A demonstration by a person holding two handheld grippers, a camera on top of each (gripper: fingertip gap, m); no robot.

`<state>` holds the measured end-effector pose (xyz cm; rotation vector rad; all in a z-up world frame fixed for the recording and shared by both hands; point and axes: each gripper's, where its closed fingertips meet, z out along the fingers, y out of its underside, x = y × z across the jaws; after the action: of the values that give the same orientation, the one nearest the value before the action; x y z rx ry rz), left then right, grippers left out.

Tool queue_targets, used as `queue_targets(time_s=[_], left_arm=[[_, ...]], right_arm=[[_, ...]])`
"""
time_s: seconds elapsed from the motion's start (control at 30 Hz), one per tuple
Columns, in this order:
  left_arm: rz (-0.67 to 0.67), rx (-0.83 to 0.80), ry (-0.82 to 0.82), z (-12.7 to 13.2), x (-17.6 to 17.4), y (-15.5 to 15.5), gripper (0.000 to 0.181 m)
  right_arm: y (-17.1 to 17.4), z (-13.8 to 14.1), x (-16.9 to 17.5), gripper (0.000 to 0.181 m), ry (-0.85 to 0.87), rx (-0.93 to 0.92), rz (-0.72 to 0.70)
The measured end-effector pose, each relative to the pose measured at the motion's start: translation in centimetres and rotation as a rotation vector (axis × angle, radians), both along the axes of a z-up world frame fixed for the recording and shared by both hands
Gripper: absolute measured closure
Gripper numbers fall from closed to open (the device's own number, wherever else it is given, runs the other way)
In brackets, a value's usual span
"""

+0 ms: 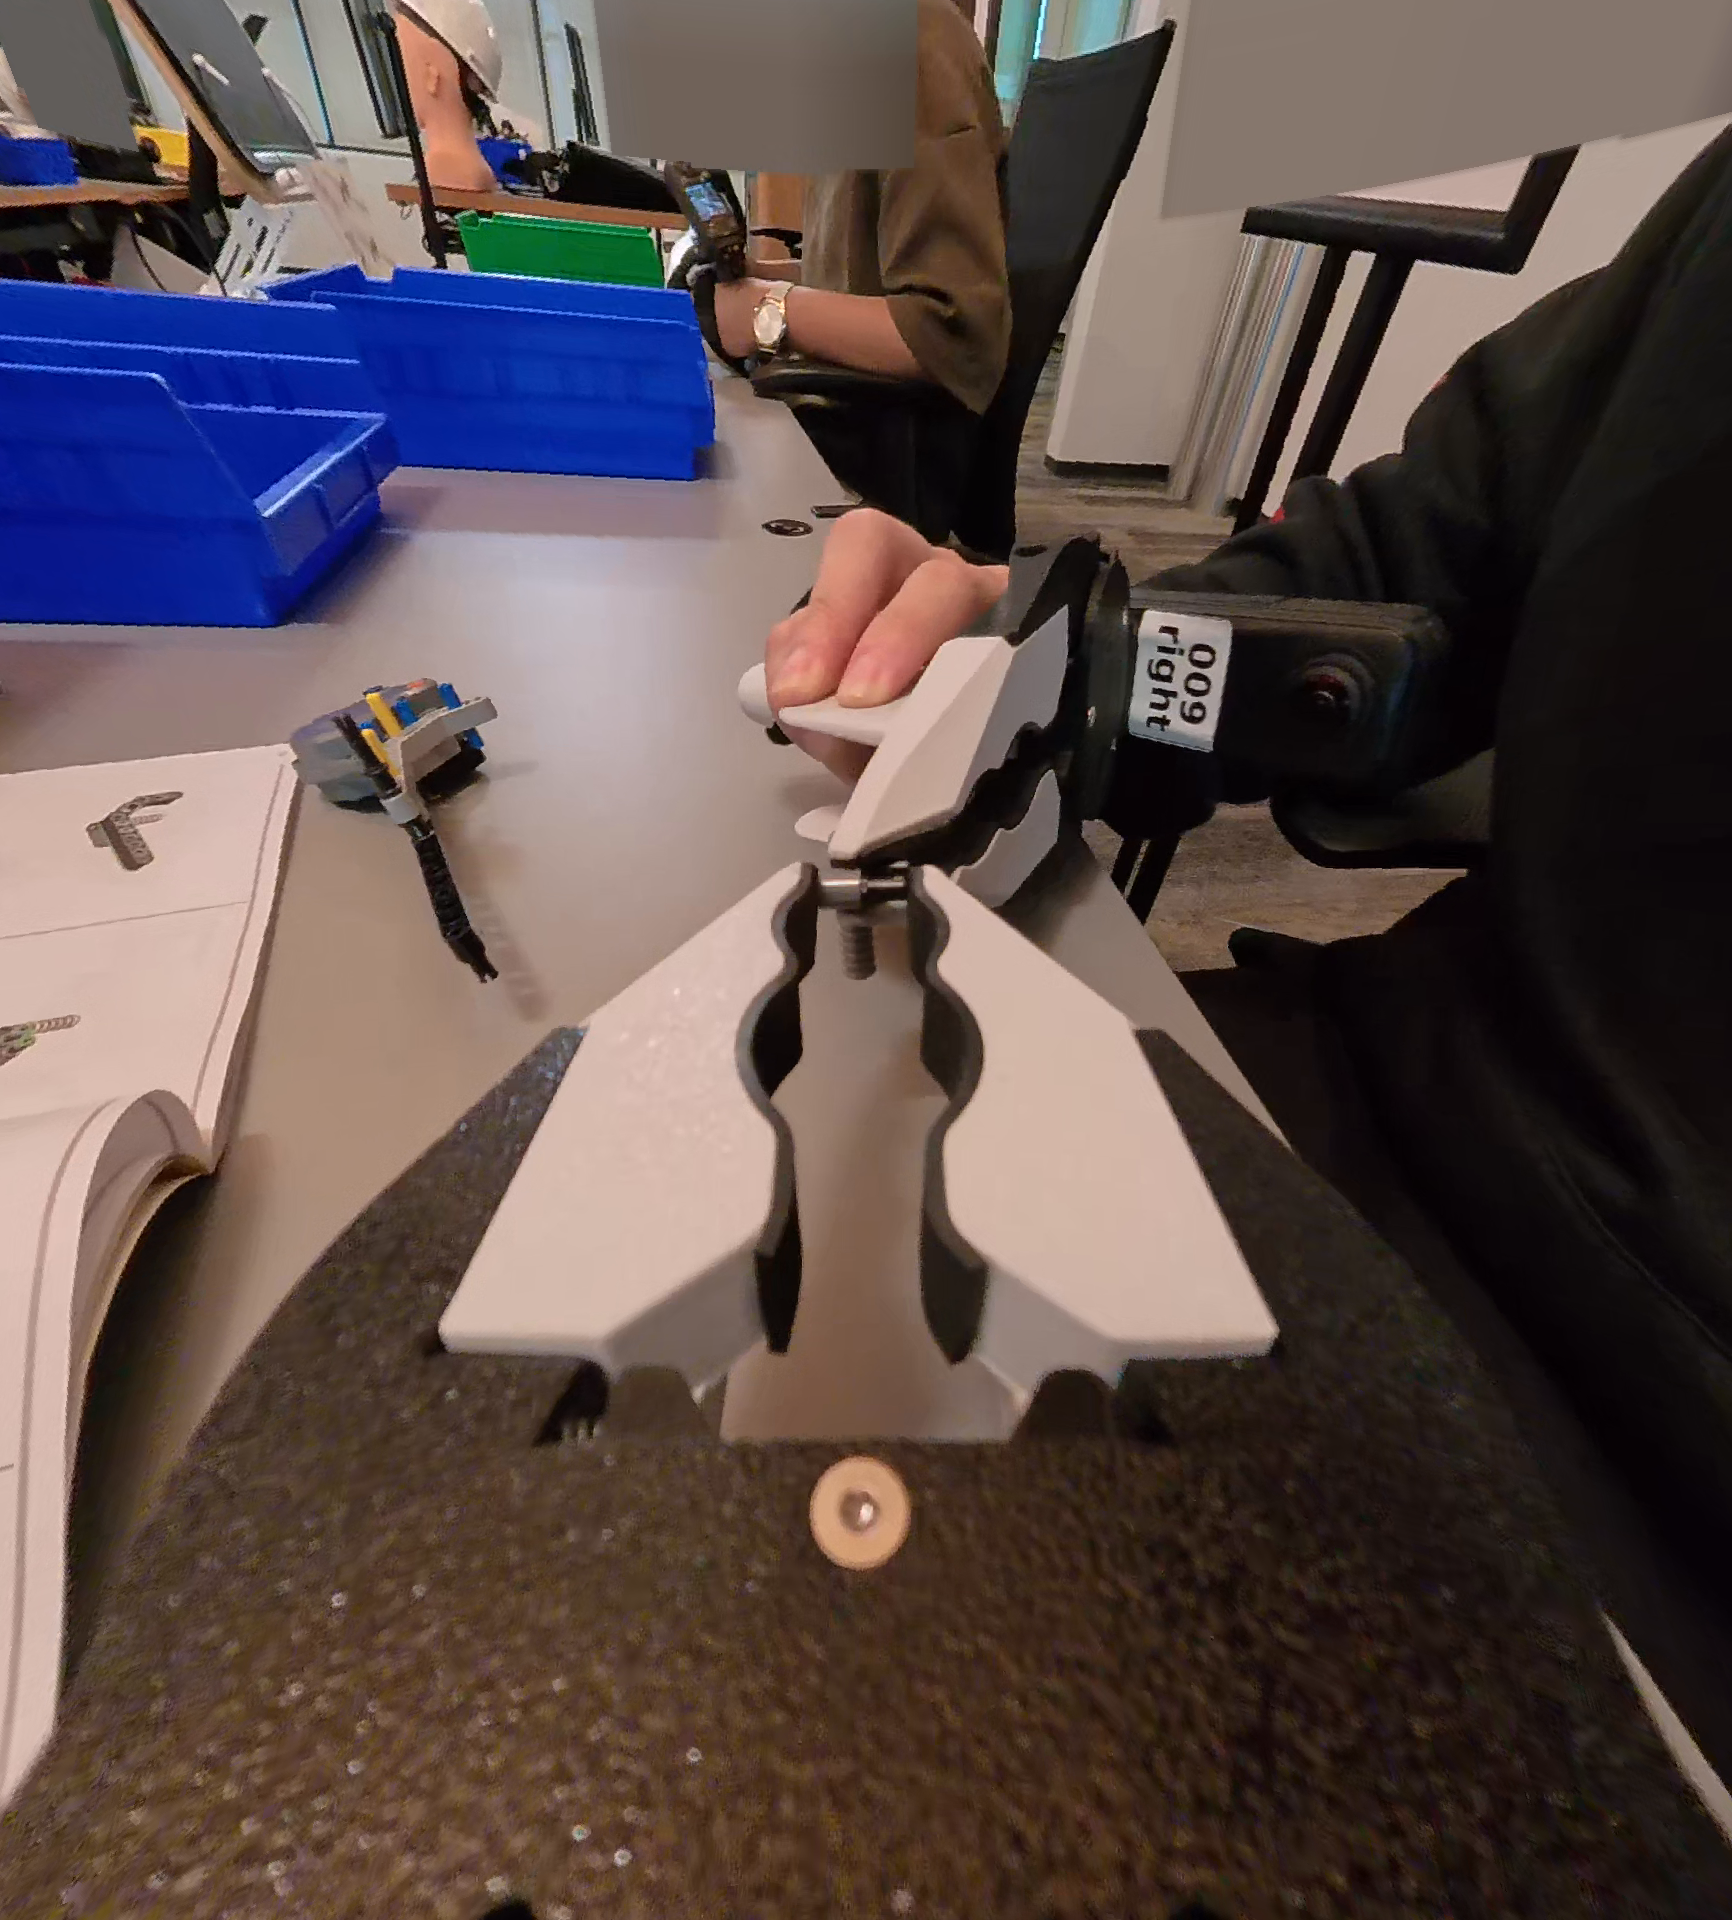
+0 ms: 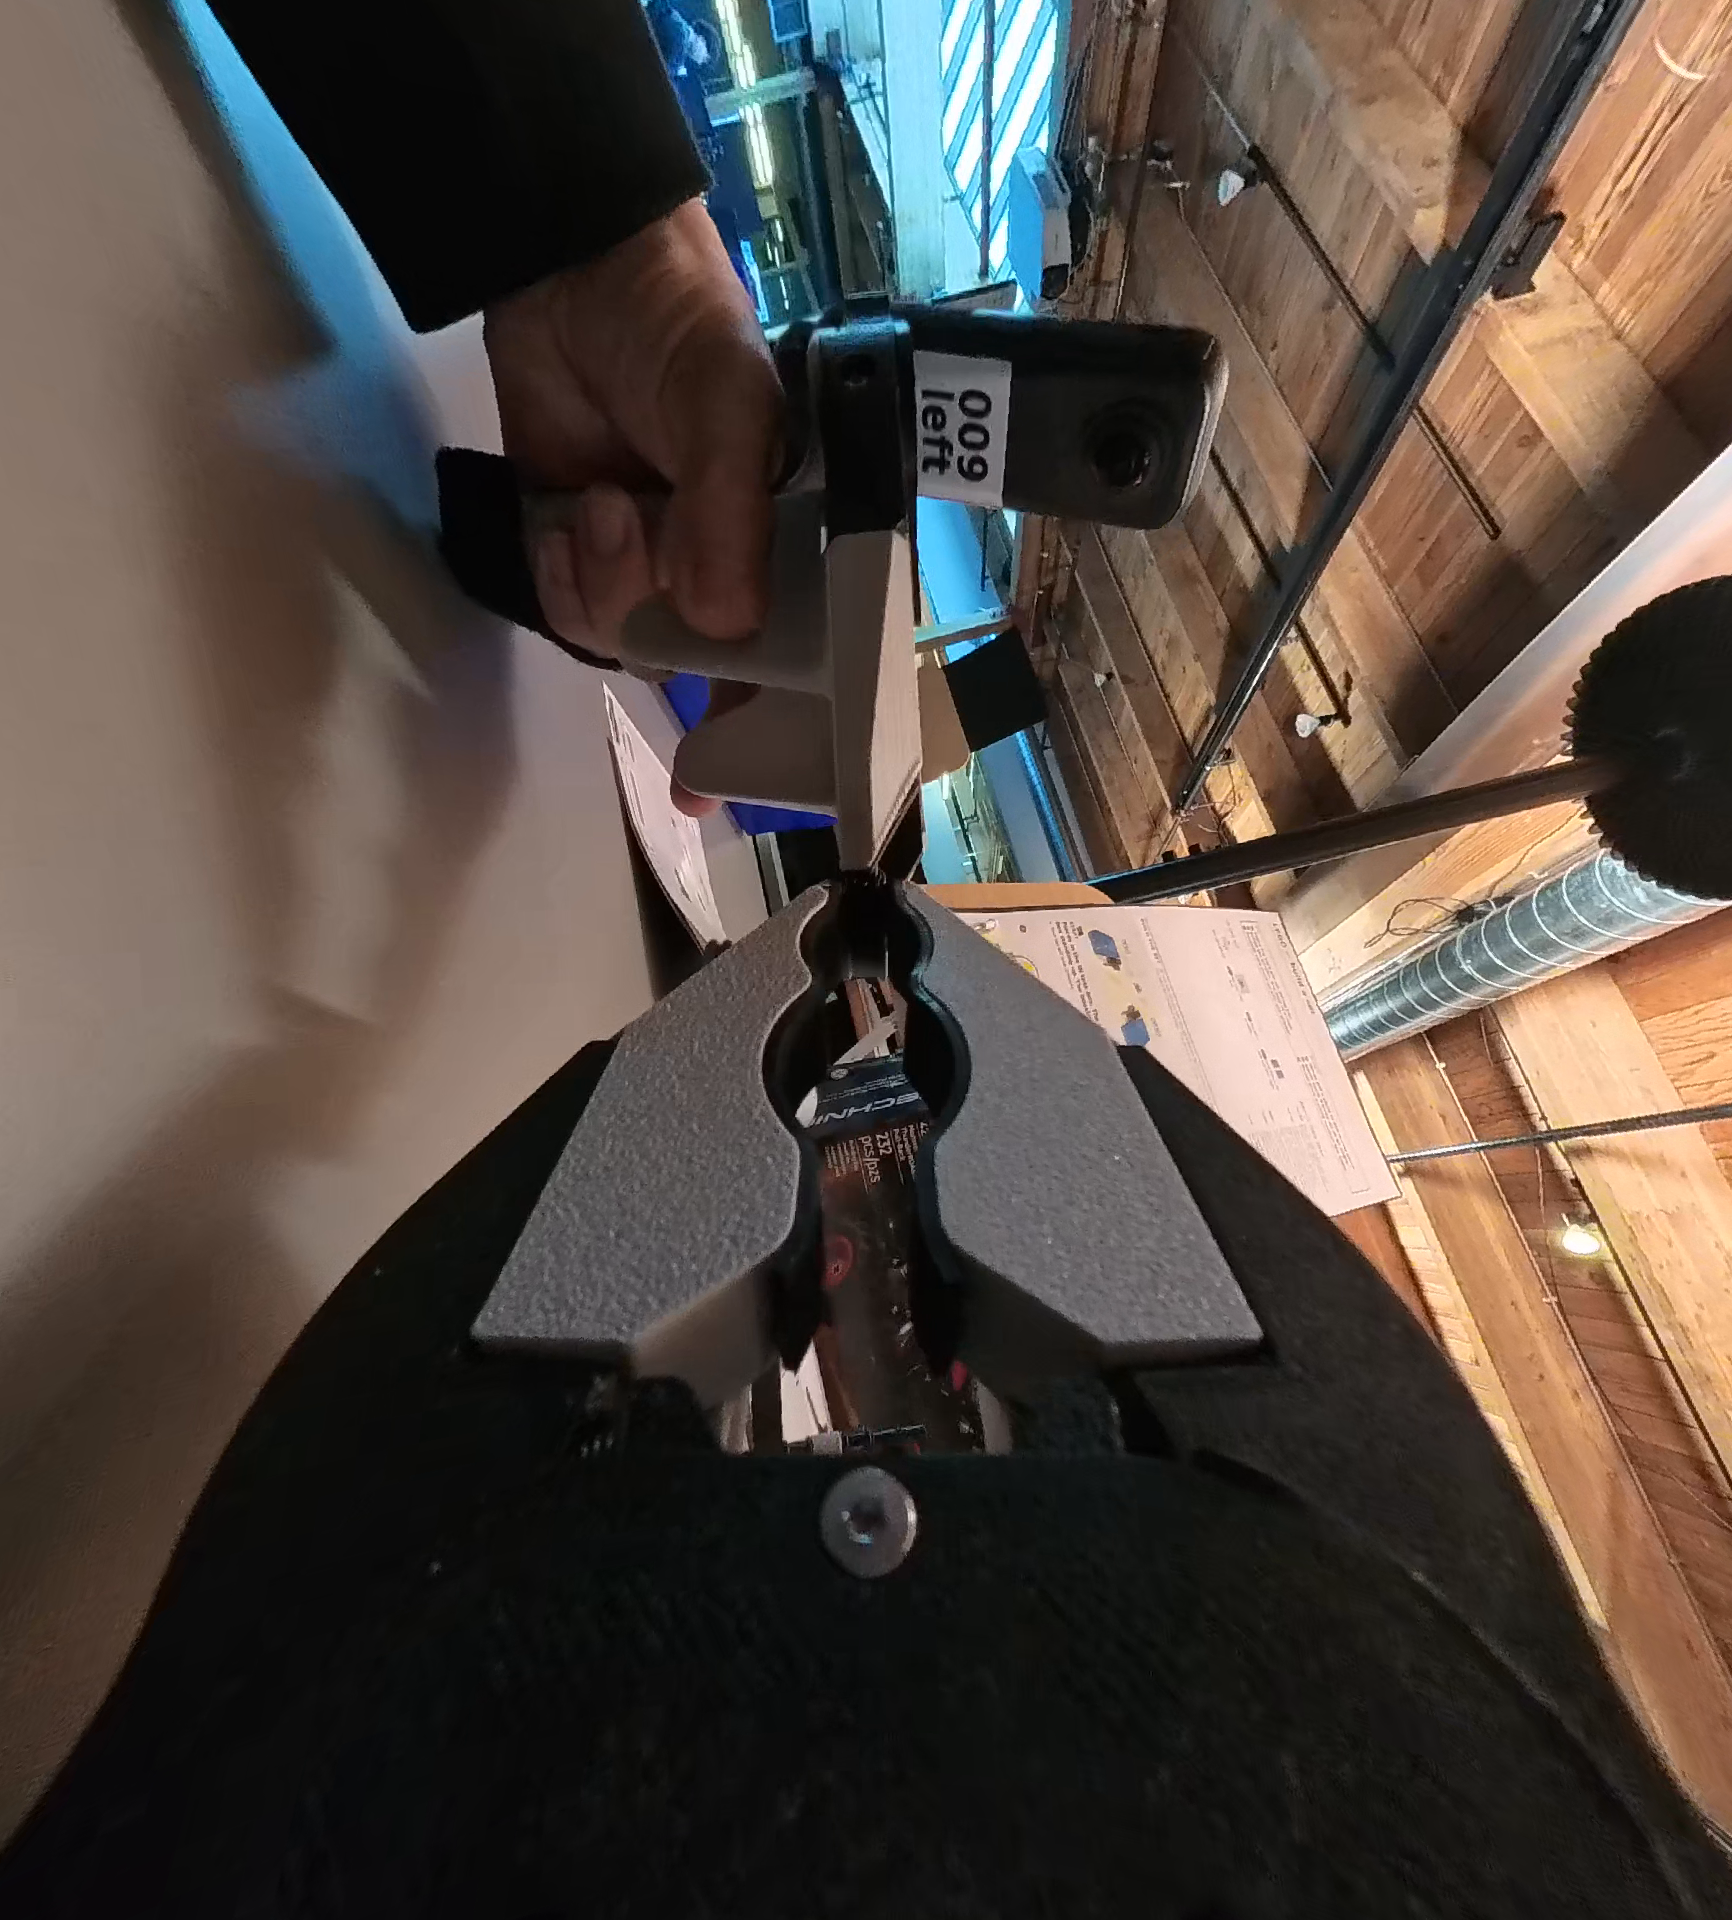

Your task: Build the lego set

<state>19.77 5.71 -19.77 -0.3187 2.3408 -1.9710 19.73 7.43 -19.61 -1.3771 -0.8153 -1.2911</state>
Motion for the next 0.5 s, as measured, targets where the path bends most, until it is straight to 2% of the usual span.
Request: queue_targets(time_s=[0.17,0.33,0.5], left_arm=[[0.021,-0.014,-0.001,0.2,0.2,0.2,0.167],[0.046,-0.075,-0.003,1.0,0.5,0.8,0.167],[0.054,-0.067,0.0,0.9,0.6,0.8,0.167]], right_arm=[[-0.2,0.4,0.0,0.172,0.03,0.028,0.016],[-0.6,1.2,0.2,0.165,0.137,0.076,0.05],[-0.4,0.9,0.4,0.164,0.126,0.06,0.024]])
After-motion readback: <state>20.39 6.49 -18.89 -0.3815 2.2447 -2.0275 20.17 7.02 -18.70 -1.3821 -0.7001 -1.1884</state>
